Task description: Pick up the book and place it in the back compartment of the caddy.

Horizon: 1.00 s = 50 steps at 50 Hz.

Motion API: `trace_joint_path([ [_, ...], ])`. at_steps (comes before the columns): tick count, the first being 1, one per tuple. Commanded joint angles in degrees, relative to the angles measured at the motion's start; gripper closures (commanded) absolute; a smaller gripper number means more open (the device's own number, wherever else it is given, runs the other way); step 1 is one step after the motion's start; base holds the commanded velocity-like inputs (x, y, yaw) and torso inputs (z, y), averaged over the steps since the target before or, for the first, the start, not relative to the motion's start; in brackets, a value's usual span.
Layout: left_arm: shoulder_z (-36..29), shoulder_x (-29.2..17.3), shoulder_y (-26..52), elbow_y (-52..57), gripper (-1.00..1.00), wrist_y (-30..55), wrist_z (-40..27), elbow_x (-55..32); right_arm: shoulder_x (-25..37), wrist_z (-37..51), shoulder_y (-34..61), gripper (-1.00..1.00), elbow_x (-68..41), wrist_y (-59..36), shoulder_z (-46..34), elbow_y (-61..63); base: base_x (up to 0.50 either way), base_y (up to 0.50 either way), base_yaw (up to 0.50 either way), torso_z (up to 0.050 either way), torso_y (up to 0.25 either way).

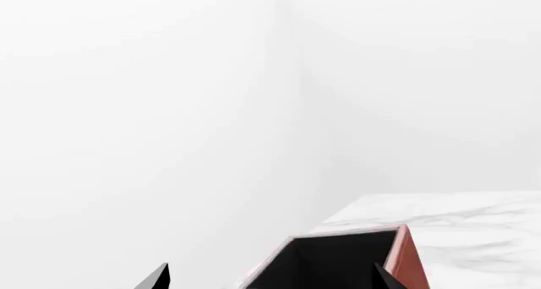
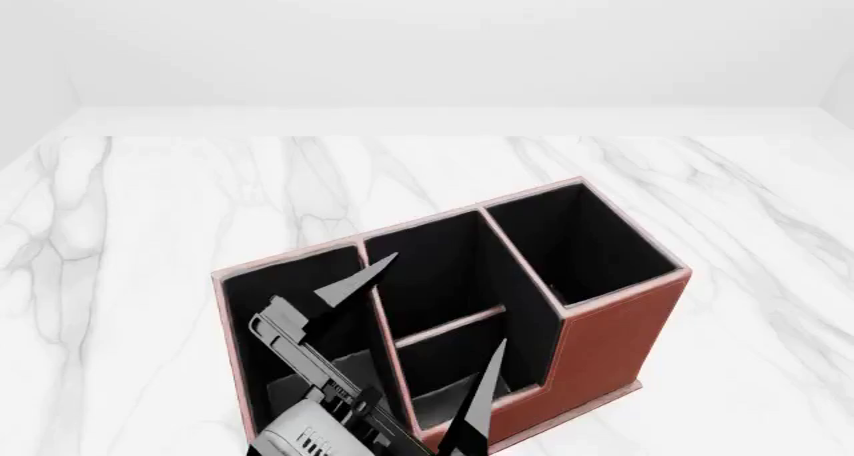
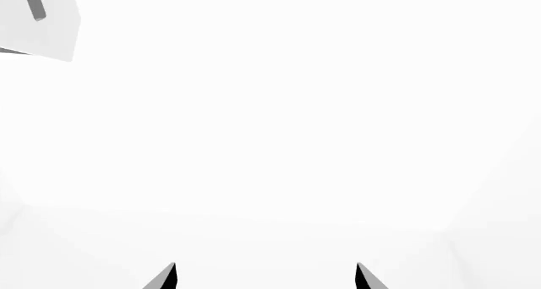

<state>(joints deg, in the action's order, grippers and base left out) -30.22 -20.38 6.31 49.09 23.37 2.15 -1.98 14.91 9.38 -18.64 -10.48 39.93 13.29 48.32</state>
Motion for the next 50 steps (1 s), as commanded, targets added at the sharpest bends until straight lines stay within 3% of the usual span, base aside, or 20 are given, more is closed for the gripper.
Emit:
trace_joint_path([
  [1, -0.9, 4.4, 4.9, -0.6, -1.0, 6.9, 4.6, -4.3, -0.7, -0.9, 0.0, -1.0, 1.2, -0.1, 0.4, -0.1, 0.0, 0.0, 0.0, 0.0, 0.0],
  [15, -2.3, 7.6, 9.8, -1.6, -1.0, 18.8, 7.2, -10.9, -0.3, -0.6, 0.0, -1.0, 1.1, 0.4, 0.2, -0.5, 0.0, 0.0, 0.0, 0.0, 0.0],
  [26, 4.1, 10.9, 14.7, 2.2, -1.0, 34.9, 13.5, -27.6, 0.0, -0.2, 0.2, -1.0, 1.1, 0.2, -0.5, -0.9, 0.0, 0.0, 0.0, 0.0, 0.0],
  [33, 2.6, 9.0, 17.3, 2.0, -1.0, 35.7, 17.6, -30.3, 0.4, 0.0, 0.2, -1.0, 1.1, 0.0, -0.5, -0.7, 0.0, 0.0, 0.0, 0.0, 0.0],
  [39, 6.5, 10.7, 19.1, 2.5, -1.0, 40.4, 18.1, -36.9, 0.5, 0.2, 0.2, -1.0, 1.2, 0.3, -0.7, -1.0, 0.0, 0.0, 0.0, 0.0, 0.0],
  [44, 14.9, 15.5, 20.2, 1.1, -1.0, 48.8, 15.3, -48.0, 0.6, 0.4, 0.1, -1.0, 1.3, 0.3, -0.7, -1.0, 0.0, 0.0, 0.0, 0.0, 0.0],
  [50, 14.4, 16.0, 21.4, -0.8, -1.0, 49.0, 14.8, -49.1, 0.7, 0.4, 0.1, -1.0, 1.5, 0.5, -1.1, -1.3, 0.0, 0.0, 0.0, 0.0, 0.0],
])
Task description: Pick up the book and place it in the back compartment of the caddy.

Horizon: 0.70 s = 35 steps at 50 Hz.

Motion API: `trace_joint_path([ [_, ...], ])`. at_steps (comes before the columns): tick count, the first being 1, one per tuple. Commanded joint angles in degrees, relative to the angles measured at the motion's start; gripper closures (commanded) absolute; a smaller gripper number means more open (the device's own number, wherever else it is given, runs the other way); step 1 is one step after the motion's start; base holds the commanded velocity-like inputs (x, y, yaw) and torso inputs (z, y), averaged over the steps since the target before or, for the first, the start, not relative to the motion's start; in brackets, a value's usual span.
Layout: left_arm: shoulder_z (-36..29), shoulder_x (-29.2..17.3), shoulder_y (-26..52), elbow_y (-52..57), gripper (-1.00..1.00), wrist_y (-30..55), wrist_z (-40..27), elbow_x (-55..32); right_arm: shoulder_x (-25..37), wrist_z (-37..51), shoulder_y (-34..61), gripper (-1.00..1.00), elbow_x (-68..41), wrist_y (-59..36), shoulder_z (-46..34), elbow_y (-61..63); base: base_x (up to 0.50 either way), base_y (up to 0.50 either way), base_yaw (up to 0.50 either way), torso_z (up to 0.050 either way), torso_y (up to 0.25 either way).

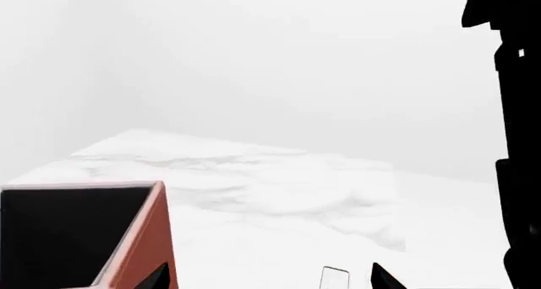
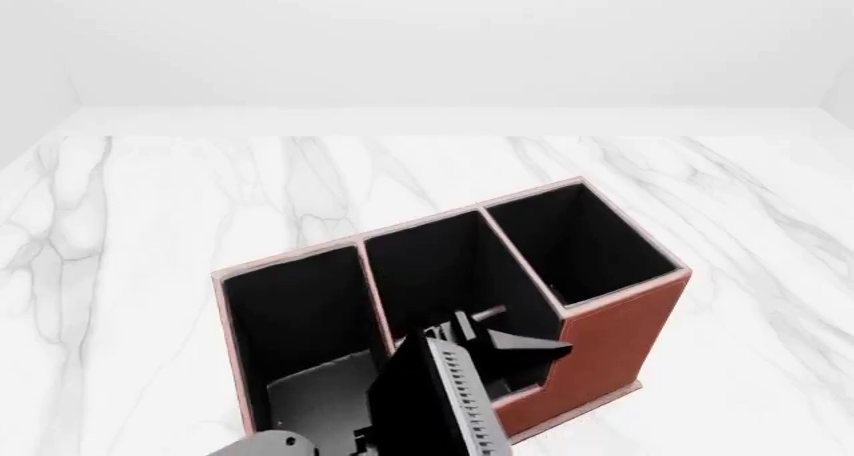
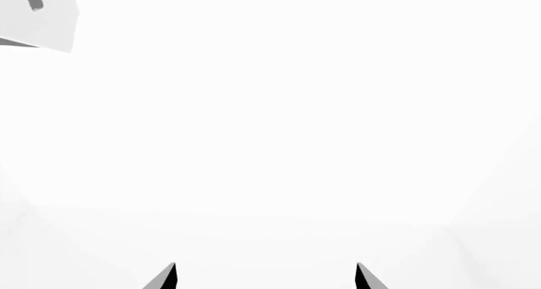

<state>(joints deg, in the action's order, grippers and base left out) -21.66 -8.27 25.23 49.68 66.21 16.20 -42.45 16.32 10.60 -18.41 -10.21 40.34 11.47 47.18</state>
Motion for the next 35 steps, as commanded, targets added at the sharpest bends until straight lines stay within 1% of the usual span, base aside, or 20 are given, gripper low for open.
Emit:
trace_joint_path([
  [1, 5.7, 4.2, 3.3, -2.2, -1.0, 6.3, 0.7, -8.7, -0.7, -0.8, -0.1, -1.0, 1.2, 0.1, 0.6, -0.2, 0.0, 0.0, 0.0, 0.0, 0.0],
  [9, 2.6, 5.1, 7.0, -7.1, -1.0, 3.5, 0.7, -5.8, -0.3, -0.6, 0.0, -1.0, 1.2, 0.1, 0.4, -0.4, 0.0, 0.0, 0.0, 0.0, 0.0],
  [13, 0.9, 5.4, 7.3, -7.8, -1.0, 2.8, 0.4, -5.6, -0.2, -0.5, -0.1, -1.0, 1.2, 0.5, 0.4, -0.6, 0.0, 0.0, 0.0, 0.0, 0.0],
  [19, -4.5, 4.6, 7.3, -8.2, -1.0, 0.0, 0.7, -2.6, -0.1, -0.4, -0.2, -1.0, 1.2, 0.9, 0.2, -1.0, 0.0, 0.0, 0.0, 0.0, 0.0],
  [22, -4.0, 5.6, 8.3, -9.4, -1.0, 0.7, 0.0, -3.6, 0.0, -0.4, -0.2, -1.0, 1.3, 0.8, -0.1, -0.9, 0.0, 0.0, 0.0, 0.0, 0.0],
  [26, -5.6, 5.8, 8.6, -9.7, -1.0, 0.3, -0.4, -3.6, 0.1, -0.3, -0.1, -1.0, 1.4, 0.5, -0.2, -0.9, 0.0, 0.0, 0.0, 0.0, 0.0],
  [30, -8.8, 5.7, 8.6, -10.0, -1.0, -1.3, -0.6, -2.2, 0.3, -0.2, -0.2, -1.0, 1.3, 0.6, -0.3, -0.9, 0.0, 0.0, 0.0, 0.0, 0.0],
  [35, -8.8, 6.2, 10.1, -11.6, -1.0, -2.2, -0.8, -2.6, 0.4, -0.3, -0.2, -1.0, 1.2, 1.3, -0.7, -1.6, 0.0, 0.0, 0.0, 0.0, 0.0],
])
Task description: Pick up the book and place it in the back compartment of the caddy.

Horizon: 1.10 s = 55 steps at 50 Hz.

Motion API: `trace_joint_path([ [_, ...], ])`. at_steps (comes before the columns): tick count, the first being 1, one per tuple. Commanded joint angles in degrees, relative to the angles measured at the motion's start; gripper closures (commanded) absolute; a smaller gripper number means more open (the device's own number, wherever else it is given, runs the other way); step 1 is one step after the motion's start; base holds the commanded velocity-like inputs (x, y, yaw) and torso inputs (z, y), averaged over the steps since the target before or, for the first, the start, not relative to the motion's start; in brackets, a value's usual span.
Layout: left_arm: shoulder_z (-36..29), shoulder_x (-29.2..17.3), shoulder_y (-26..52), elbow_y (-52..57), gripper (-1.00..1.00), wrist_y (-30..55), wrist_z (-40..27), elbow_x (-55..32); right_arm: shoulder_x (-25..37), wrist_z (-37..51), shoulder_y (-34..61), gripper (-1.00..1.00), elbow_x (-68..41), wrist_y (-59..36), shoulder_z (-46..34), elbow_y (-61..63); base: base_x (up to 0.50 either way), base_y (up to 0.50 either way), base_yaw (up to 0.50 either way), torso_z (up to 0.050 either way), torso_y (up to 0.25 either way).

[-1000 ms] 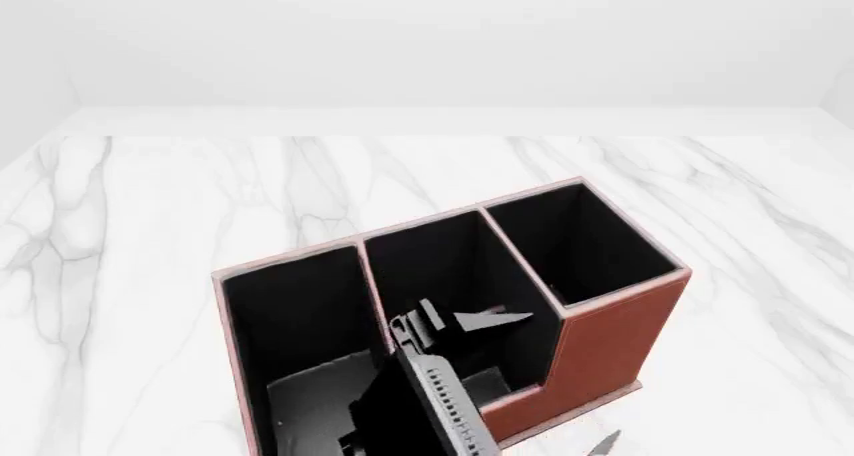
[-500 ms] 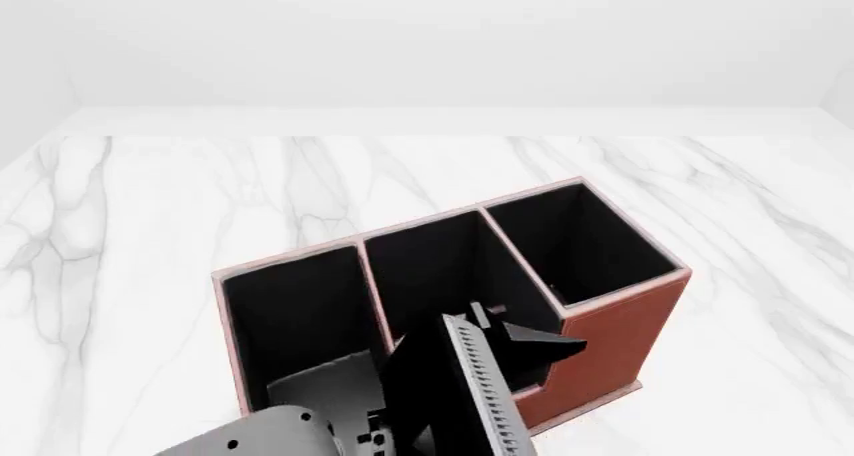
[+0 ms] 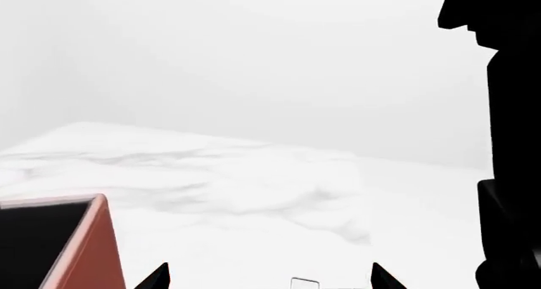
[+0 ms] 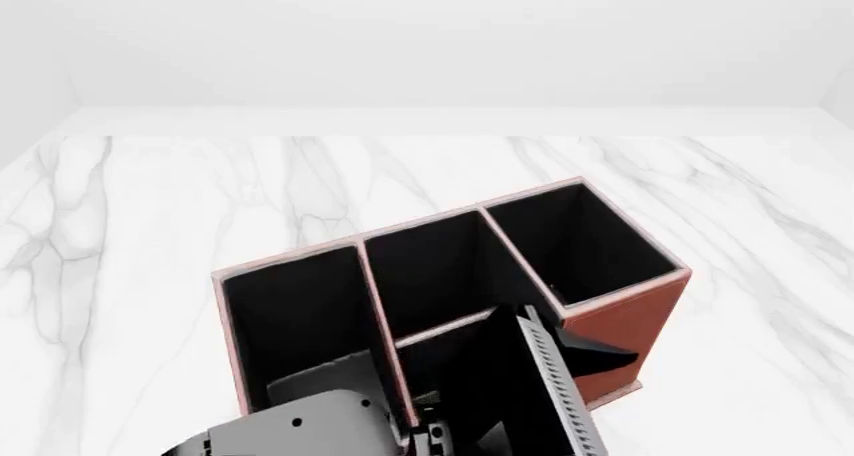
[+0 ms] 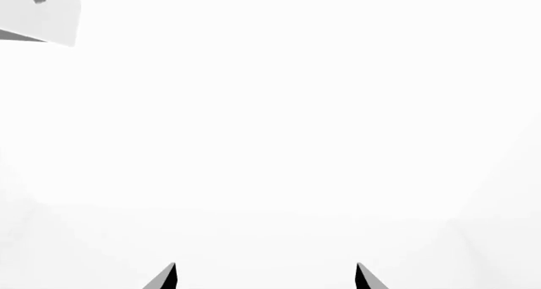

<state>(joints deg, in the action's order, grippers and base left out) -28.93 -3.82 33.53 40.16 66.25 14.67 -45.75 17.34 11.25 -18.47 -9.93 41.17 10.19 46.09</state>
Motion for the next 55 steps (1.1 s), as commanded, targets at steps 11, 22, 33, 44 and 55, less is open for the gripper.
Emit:
trace_joint_path([
  [11, -6.2, 1.8, 4.5, -6.8, -1.0, -6.1, 0.2, 2.7, -0.3, -0.8, -0.1, -1.0, 1.2, 0.0, 0.1, -0.1, 0.0, 0.0, 0.0, 0.0, 0.0],
  [22, -8.1, 2.1, 8.6, -10.5, -1.0, -8.1, 0.1, 3.2, 0.0, -0.5, 0.0, -1.0, 1.0, 0.0, -0.2, -0.4, 0.0, 0.0, 0.0, 0.0, 0.0],
  [33, -11.1, 2.6, 8.4, -13.5, -1.0, -10.0, -1.1, 1.3, 0.2, -0.3, 0.1, -1.0, 1.0, 0.1, -0.5, -0.4, 0.0, 0.0, 0.0, 0.0, 0.0],
  [44, -13.8, 1.9, 9.4, -17.9, -1.0, -12.9, -1.9, 2.1, 0.3, -0.3, 0.2, -1.0, 1.3, 0.5, -1.1, -1.2, 0.0, 0.0, 0.0, 0.0, 0.0],
  [55, -16.2, 2.0, 11.4, -23.4, -1.0, -15.0, -1.9, 3.7, 0.7, -0.1, 0.1, -1.0, 1.3, 0.4, -1.4, -1.2, 0.0, 0.0, 0.0, 0.0, 0.0],
])
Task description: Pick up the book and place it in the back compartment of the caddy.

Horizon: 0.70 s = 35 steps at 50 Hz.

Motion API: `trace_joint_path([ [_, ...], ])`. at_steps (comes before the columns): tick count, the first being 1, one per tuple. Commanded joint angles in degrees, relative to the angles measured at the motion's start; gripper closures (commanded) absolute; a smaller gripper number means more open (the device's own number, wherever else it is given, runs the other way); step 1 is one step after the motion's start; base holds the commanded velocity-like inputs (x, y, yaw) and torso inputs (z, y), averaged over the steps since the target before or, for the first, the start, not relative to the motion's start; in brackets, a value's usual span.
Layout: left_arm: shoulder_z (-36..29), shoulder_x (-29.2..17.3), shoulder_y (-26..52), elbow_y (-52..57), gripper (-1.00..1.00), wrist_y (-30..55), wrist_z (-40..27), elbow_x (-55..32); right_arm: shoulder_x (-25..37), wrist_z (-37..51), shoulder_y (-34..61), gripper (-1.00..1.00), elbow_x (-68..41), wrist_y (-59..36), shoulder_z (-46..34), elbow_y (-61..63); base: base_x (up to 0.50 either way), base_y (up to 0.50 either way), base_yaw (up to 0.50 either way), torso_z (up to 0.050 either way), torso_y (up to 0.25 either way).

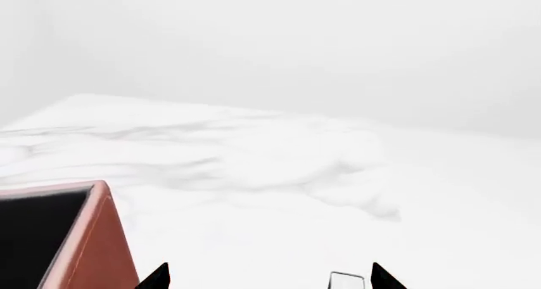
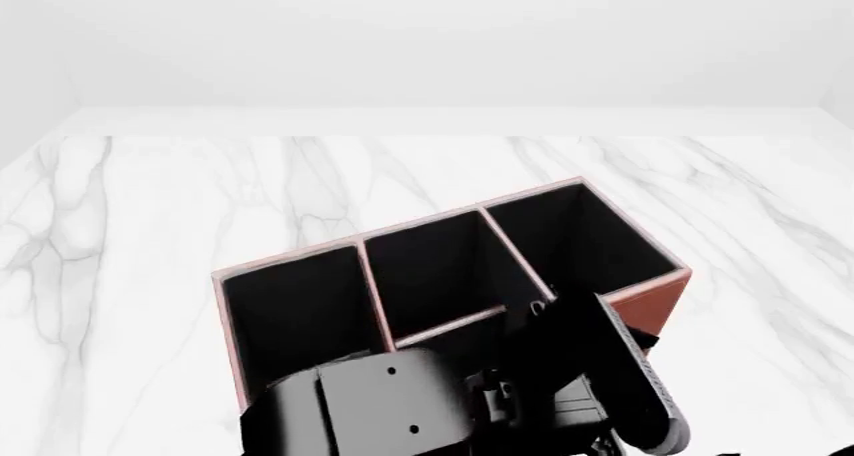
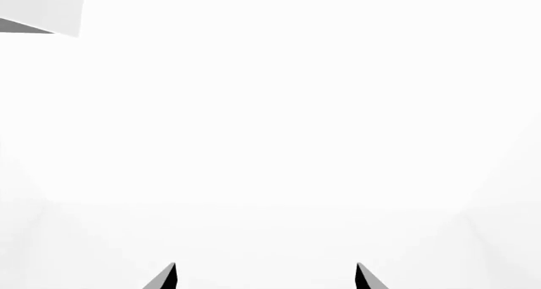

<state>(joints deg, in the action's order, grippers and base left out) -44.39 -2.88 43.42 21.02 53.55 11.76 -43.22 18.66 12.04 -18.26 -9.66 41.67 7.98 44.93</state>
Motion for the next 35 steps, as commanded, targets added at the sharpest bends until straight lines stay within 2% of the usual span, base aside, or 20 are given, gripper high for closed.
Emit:
trace_joint_path([
  [1, -1.2, 1.0, 1.4, -4.5, -1.0, -2.4, 1.1, 1.2, -0.6, -0.9, -0.1, -1.0, 1.0, -0.1, 0.9, 0.0, 0.0, 0.0, 0.0, 0.0, 0.0],
  [35, -8.2, 2.0, 1.5, -6.9, -1.0, -5.5, -3.8, -2.6, -0.1, -0.5, -0.3, -1.0, 1.1, 1.2, 0.1, -1.2, 0.0, 0.0, 0.0, 0.0, 0.0],
])
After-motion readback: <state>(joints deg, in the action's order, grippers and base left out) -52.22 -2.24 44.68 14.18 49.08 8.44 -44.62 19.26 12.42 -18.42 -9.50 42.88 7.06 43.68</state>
